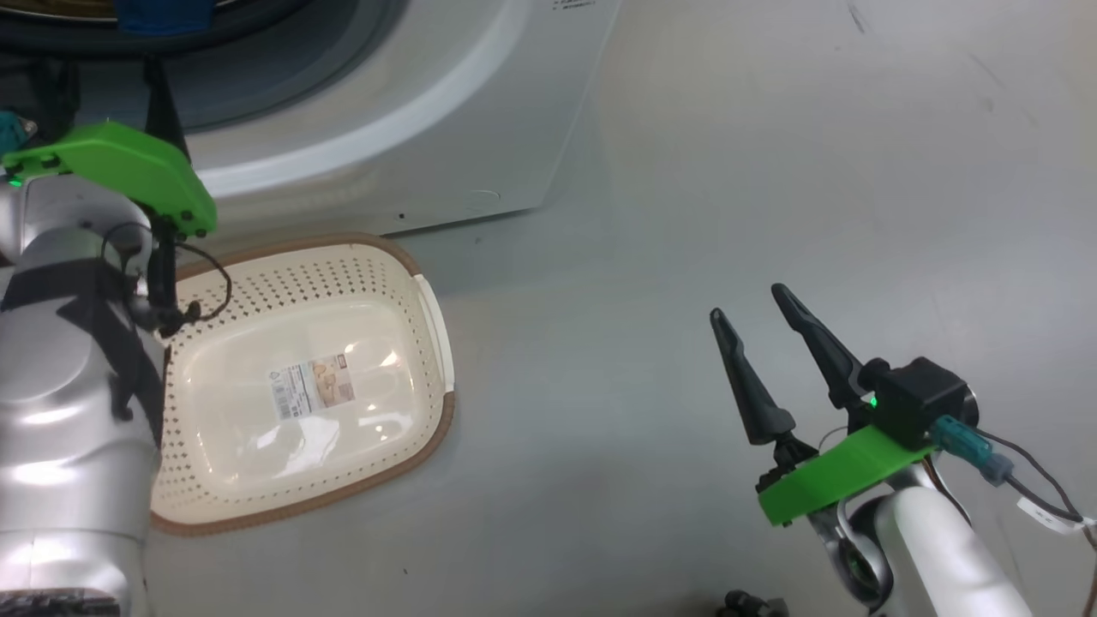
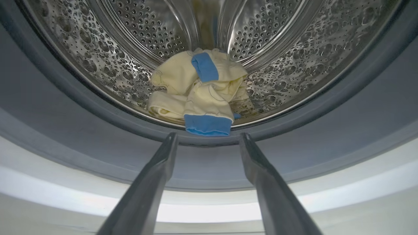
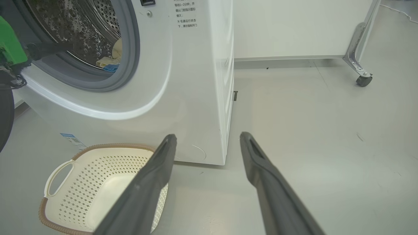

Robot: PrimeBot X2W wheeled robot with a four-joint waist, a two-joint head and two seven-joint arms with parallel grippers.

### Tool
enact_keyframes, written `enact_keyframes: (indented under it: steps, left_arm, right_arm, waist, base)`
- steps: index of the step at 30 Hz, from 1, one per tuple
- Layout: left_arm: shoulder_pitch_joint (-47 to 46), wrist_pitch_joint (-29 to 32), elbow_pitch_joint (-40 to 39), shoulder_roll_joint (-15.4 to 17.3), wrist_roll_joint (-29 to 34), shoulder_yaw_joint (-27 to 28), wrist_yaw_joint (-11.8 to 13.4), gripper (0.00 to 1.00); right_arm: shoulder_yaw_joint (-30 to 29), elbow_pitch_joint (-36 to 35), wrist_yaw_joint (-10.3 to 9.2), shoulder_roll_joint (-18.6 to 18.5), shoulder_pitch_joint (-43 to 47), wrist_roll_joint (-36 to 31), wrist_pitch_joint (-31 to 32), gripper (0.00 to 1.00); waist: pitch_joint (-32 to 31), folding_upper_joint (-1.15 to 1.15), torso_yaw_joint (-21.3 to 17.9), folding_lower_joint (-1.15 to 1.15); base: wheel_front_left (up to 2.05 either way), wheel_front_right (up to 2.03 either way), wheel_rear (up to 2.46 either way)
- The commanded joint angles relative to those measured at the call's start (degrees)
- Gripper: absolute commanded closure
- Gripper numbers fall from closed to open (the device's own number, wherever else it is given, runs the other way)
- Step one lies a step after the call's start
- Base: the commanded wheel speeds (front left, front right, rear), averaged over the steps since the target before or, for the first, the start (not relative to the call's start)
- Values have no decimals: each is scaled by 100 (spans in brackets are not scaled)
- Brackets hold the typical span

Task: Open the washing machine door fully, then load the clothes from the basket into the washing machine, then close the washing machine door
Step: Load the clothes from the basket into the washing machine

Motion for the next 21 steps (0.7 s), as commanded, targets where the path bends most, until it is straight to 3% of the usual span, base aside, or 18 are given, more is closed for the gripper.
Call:
enact_keyframes:
  steps: [1,21]
  left_arm:
    - [-335,41,50,272,81,61,40,0]
    - [-2185,213,1998,553,419,-363,229,0]
  right_arm:
    - [169,-122,22,-25,-102,50,-38,0]
    - [414,-88,22,-25,-84,160,-38,0]
  waist:
    - [110,0,-104,-1]
    - [678,0,-535,-1]
  base:
    - [0,0,0]
    - [0,0,0]
